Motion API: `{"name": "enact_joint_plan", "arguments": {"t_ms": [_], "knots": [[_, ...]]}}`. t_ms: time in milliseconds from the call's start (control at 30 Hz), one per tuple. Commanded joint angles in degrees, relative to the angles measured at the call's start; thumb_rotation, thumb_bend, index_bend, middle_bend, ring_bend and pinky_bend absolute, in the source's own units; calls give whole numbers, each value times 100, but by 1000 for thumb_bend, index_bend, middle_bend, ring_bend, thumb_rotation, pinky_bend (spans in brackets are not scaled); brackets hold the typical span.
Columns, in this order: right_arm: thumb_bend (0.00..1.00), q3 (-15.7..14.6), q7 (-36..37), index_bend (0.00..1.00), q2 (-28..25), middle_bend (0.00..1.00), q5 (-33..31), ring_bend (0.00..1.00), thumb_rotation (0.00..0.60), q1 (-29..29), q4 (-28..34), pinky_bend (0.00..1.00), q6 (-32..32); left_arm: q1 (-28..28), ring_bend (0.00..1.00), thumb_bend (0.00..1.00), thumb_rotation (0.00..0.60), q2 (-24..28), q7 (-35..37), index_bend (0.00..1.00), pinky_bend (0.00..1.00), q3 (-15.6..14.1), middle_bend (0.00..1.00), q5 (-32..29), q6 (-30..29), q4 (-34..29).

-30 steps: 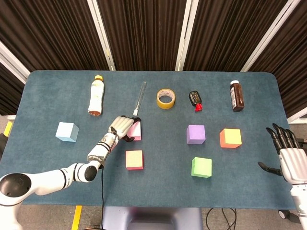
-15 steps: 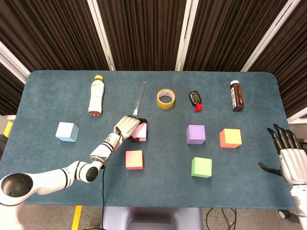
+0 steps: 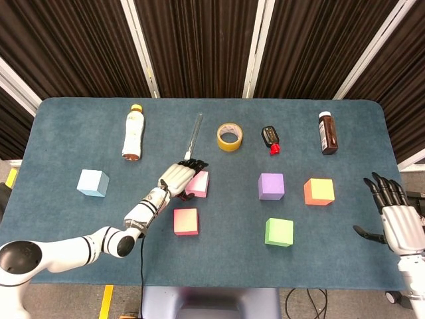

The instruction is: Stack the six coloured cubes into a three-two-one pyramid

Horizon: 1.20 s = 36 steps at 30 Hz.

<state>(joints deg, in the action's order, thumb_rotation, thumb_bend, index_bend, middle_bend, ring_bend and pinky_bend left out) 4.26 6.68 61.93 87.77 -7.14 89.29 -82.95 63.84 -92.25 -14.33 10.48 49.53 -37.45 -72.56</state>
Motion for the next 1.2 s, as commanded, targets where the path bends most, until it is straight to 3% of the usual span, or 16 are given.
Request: {"name": "enact_joint_plan", "arguments": {"t_ms": [33, 300, 600, 900, 1200], "knots": [[156, -14, 60, 0, -26, 64, 35, 0, 600, -130, 4, 133, 207, -227, 0, 339, 600, 295, 104, 0, 147, -26, 15, 205, -286, -402], [155, 142, 235, 30, -34, 85, -45, 0, 600, -925, -25, 146, 1341, -1164, 0, 338, 600, 1269, 294, 3, 142, -177, 35, 807, -1618, -1421], [156, 545, 243, 244, 668, 232, -651, 70, 600, -1870, -498, 223, 2476, -2234, 0, 337, 600, 2141, 567, 45, 138, -506, 42, 1305, -2700, -1991], [155, 659, -88, 238, 1290, 232, -1329, 71, 600, -2478, -1015, 232, 3388, -3150, 5, 336, 600, 2229, 1040, 58, 129, -773, 56, 2097, -3731, -1843], [156, 762, -274, 266, 1815, 254, -1813, 90, 600, -2970, -1455, 243, 3999, -3470, 5, 337, 600, 2294, 1405, 69, 121, -809, 57, 2553, -3923, -1856]]}}
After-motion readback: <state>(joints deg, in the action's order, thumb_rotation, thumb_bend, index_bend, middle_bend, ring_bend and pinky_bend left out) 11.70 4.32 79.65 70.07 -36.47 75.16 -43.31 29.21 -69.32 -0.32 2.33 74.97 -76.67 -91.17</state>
